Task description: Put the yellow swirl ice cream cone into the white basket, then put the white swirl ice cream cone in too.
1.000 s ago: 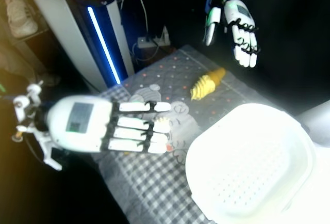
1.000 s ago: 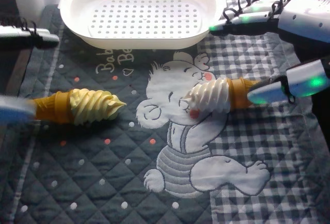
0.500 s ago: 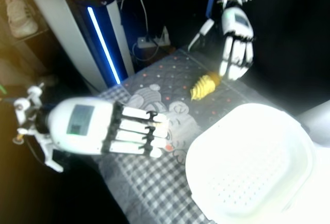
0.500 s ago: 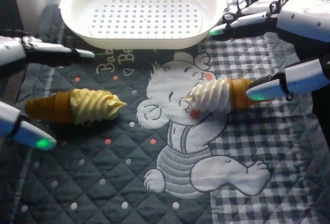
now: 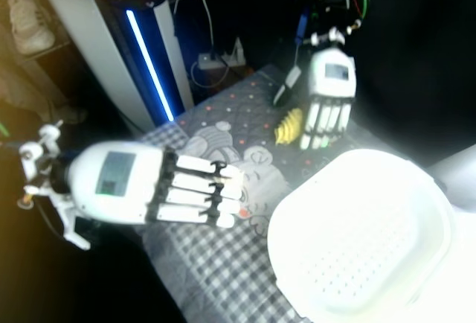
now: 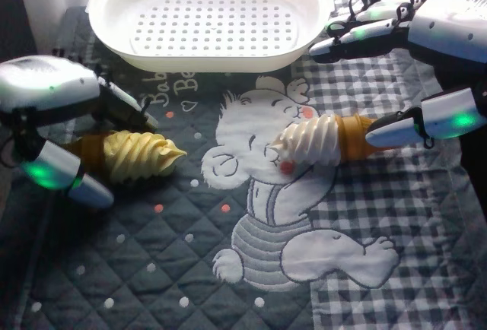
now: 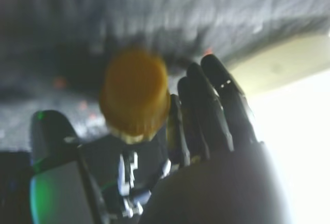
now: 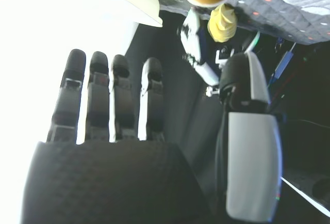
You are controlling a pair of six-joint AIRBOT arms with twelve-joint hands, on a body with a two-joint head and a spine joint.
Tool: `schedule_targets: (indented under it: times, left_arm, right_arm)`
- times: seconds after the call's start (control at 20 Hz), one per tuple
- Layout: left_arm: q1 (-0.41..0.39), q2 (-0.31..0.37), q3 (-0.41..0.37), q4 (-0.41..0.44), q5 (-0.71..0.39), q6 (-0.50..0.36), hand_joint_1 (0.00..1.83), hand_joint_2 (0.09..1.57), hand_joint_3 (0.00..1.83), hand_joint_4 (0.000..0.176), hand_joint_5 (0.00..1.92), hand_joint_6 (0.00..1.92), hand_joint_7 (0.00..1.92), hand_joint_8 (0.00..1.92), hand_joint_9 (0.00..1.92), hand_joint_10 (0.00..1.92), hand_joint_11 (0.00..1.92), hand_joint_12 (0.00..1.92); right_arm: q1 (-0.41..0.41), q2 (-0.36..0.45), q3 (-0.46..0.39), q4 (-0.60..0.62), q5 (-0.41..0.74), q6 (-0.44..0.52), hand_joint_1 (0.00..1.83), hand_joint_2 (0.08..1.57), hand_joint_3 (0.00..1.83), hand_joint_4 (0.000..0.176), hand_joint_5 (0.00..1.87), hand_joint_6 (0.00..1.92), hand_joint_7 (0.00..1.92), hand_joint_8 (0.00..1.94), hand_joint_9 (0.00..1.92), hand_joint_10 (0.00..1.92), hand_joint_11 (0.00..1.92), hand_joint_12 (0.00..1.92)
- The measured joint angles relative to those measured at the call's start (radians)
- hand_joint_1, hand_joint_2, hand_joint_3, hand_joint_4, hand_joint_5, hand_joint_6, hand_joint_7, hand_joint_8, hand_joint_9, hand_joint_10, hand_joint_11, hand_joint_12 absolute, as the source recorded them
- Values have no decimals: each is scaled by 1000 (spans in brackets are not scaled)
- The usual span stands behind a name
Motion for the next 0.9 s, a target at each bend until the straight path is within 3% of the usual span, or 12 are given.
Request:
schedule_targets:
  times: [0.05, 0.25, 0.35, 0.4, 0.45, 0.55, 0.6, 0.7, 0.75, 0.8, 0.85, 0.9]
  left_arm:
    - [0, -6, 4, -3, 0, 2, 1271, 1102, 2, 0, 1133, 536, 931, 1278, 859, 1204, 813, 1413]
    - [-2, -9, 6, -33, 7, 17, 1268, 1110, 0, 0, 1066, 652, 955, 1248, 890, 1175, 797, 1402]
    - [-2, -10, 6, -80, 8, 63, 1267, 1124, 0, 0, 1075, 575, 908, 1351, 868, 1339, 803, 1534]
    - [-2, -10, 6, -101, 8, 77, 1218, 1059, 0, 0, 1142, 648, 865, 1484, 890, 1682, 900, 1787]
    - [-2, -10, 6, -115, 7, 81, 1258, 1109, 0, 0, 1122, 529, 896, 1387, 829, 1483, 679, 1740]
    - [-5, -8, 6, -140, -5, 88, 1362, 1091, 0, 0, 1165, 511, 936, 1049, 913, 1269, 747, 1405]
    - [-21, 11, -3, -150, -16, 93, 1314, 1038, 0, 0, 1311, 196, 1104, 956, 1073, 974, 900, 1363]
    - [-71, 64, -27, -153, -82, 93, 1298, 1026, 3, 0, 1310, 199, 1155, 894, 1116, 851, 907, 1371]
    - [-115, 81, -26, -163, -133, 95, 1279, 1036, 0, 0, 1217, 428, 1160, 844, 1131, 747, 907, 1345]
    - [-175, 86, -15, -163, -180, 96, 1369, 1031, 1, 0, 1134, 593, 1202, 605, 1102, 961, 839, 1321]
    - [-220, 79, -2, -162, -204, 102, 1286, 1037, 3, 0, 1162, 571, 1161, 771, 1090, 725, 801, 1268]
    - [-262, 63, 18, -169, -222, 122, 1377, 1014, 0, 0, 1227, 428, 1245, 515, 1121, 915, 836, 1153]
  right_arm:
    - [0, -1, 0, -1, 0, 0, 765, 992, 0, 111, 433, 6, 327, 3, 305, 2, 0, 709]
    - [0, -1, 0, 0, -1, 2, 874, 997, 2, 120, 445, 1, 346, 1, 314, 1, 0, 763]
    - [0, -1, 0, 0, 0, 3, 898, 1004, 2, 118, 451, 1, 349, 1, 323, 3, 0, 791]
    - [0, -1, 0, 0, 0, 3, 905, 1001, 0, 112, 458, 3, 354, 2, 326, 3, 0, 800]
    - [0, -1, 0, 0, 0, 6, 889, 1001, 0, 97, 475, 9, 369, 7, 338, 7, 13, 809]
    - [0, -1, 0, 0, 0, 6, 864, 1003, 0, 99, 481, 1, 383, 1, 350, 2, 37, 776]
    - [0, -1, 0, 0, 0, 7, 828, 1006, 2, 105, 469, 0, 377, 0, 353, 1, 60, 765]
    - [0, 1, 2, -1, -3, 8, 839, 1006, 1, 99, 469, 1, 376, 0, 351, 0, 61, 759]
    - [0, 2, 2, 1, -6, 8, 857, 1007, 0, 78, 478, 0, 385, 0, 360, 0, 103, 692]
    - [0, 1, 2, 1, -1, 8, 813, 1005, 0, 95, 479, 4, 382, 3, 364, 3, 147, 606]
    - [0, 1, 2, -1, -1, 9, 841, 996, 0, 82, 496, 9, 392, 6, 372, 6, 154, 605]
    - [0, -2, 2, 1, 1, 9, 834, 999, 0, 94, 488, 5, 390, 4, 370, 4, 159, 604]
